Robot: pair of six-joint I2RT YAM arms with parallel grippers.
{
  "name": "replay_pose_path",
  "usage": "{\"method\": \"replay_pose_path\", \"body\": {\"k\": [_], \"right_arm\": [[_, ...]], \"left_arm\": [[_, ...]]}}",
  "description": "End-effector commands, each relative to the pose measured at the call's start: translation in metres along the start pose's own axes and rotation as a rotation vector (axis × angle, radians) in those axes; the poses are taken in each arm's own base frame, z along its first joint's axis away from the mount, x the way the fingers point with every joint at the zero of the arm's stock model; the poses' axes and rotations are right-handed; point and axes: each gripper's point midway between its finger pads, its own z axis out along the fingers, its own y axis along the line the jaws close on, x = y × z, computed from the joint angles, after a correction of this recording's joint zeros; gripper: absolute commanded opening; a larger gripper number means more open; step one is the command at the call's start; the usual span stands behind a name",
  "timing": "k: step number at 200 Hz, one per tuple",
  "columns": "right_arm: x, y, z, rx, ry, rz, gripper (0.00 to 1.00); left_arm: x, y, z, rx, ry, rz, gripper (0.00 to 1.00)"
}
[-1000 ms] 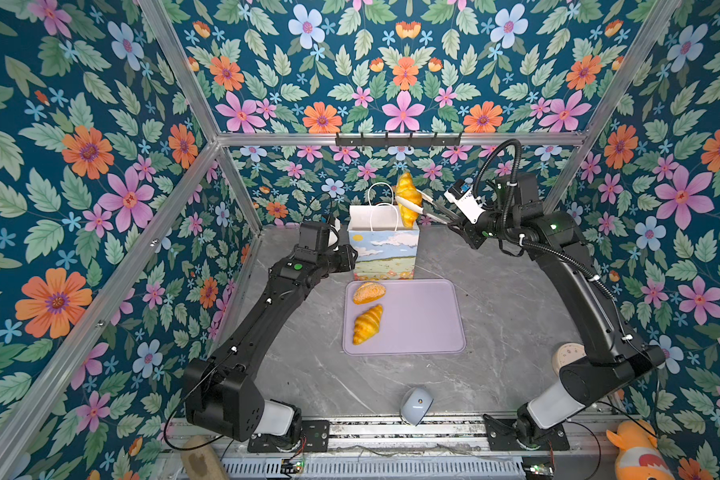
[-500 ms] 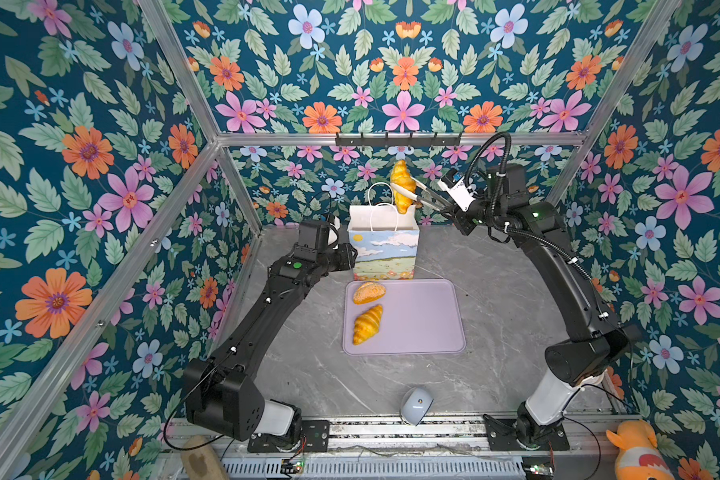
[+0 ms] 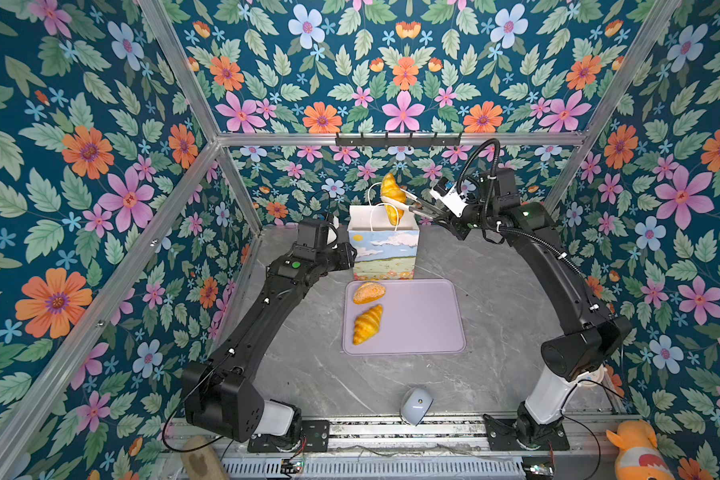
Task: Place the fake bread into the paper bag
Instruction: 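Lower the croissant into the bag with the tongs in right gripper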
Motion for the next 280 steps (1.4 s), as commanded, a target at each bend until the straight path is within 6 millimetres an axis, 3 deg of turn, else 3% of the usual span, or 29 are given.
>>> {"method": "replay_pose_path", "body": {"k": [1, 90, 280], "right_arm": [[-0.006, 0.001, 0.005, -0.011, -0.036, -0.035, 0.30], [0.013, 0.010, 0.022, -0.068, 0.005, -0.040, 0.31], [0.025, 0.023, 0.018, -0.114, 0.060, -0.005, 0.38]], "left_arm": [[-0.004, -0.001, -0.001, 0.000, -0.009, 0.007, 0.47], [-0.004, -0.001, 0.005, 0.000, 0.002, 0.010, 0.47], [0.004, 0.003, 0.003, -0.006, 0.007, 0.008, 0.47]]}}
